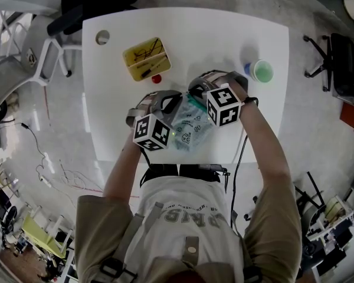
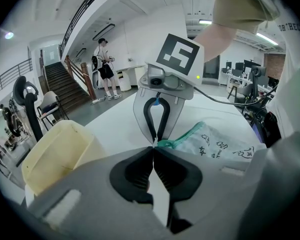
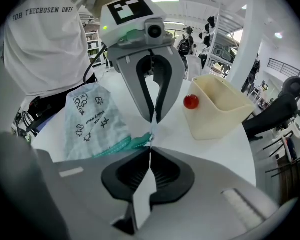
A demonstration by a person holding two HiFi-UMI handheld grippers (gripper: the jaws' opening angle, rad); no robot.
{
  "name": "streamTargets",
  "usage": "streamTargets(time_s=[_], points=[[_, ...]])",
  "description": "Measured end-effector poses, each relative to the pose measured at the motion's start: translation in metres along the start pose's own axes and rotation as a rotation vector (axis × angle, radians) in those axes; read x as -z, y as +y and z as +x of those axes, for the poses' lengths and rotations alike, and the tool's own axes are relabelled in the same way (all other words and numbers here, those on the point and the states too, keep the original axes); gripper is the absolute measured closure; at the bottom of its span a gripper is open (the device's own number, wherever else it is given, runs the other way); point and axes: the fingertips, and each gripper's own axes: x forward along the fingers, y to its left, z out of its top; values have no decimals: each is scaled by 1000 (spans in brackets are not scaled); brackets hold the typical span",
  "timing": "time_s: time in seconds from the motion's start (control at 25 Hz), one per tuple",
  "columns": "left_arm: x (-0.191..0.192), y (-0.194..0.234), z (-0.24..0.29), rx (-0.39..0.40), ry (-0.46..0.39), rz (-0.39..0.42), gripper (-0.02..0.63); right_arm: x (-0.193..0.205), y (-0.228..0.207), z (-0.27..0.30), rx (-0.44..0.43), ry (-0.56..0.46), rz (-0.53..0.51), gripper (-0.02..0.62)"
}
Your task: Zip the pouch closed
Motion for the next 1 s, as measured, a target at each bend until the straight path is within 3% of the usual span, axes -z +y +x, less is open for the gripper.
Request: streamTargets(time_s=[1.0], points=[[8,1,2,-5,1,-90,594,3,5,-11,87,-12,164,597]])
